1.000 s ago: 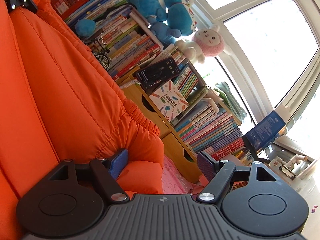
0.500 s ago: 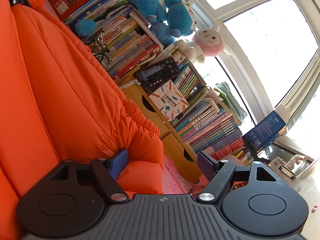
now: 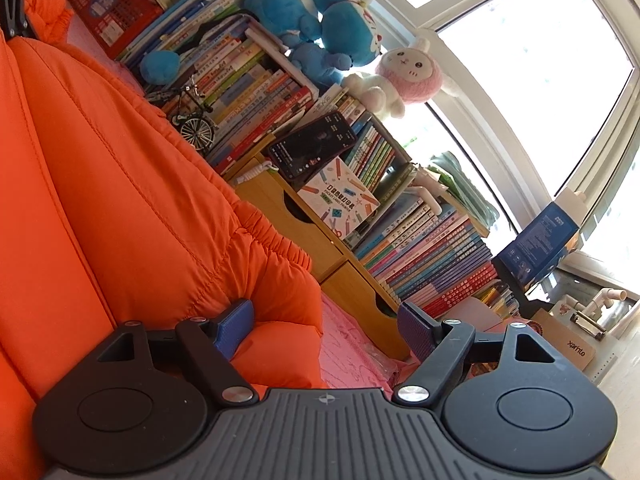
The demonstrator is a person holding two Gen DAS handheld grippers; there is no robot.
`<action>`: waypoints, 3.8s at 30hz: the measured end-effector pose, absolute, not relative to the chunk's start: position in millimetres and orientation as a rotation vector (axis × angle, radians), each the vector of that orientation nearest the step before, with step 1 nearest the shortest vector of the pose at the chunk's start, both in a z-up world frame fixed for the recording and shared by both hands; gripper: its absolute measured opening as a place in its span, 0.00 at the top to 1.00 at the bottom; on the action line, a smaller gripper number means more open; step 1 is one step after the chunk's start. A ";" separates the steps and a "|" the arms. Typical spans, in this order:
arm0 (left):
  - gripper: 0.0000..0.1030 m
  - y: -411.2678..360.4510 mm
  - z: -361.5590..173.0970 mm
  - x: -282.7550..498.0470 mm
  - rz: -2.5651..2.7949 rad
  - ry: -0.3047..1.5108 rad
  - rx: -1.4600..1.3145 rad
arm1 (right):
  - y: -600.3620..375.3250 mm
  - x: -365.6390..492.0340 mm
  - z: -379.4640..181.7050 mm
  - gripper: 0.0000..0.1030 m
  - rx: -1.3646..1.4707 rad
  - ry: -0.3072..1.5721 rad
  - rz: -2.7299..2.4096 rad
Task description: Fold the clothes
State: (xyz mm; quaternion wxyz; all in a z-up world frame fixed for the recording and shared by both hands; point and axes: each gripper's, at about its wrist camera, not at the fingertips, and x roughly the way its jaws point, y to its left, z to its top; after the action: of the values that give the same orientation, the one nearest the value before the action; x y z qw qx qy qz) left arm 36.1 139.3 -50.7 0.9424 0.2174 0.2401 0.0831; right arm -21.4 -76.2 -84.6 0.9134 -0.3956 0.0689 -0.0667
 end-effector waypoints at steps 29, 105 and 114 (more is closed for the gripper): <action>0.00 135.0 -51.9 34.4 0.186 0.473 0.466 | 62.5 -38.9 -70.3 0.02 -1.013 -0.196 0.141; 0.00 130.0 -51.5 32.9 0.174 0.461 0.462 | -118.3 -13.9 -80.6 0.01 -0.582 0.443 -0.171; 0.00 127.3 -52.1 32.4 0.182 0.453 0.475 | -111.8 -17.0 -38.7 0.01 -0.507 0.444 -0.146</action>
State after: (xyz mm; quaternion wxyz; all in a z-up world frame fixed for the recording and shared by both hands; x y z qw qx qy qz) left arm 32.4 127.3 -52.1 0.9426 0.2329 0.2223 0.0891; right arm -17.0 -111.8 -38.7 0.9412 -0.2485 0.2175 -0.0715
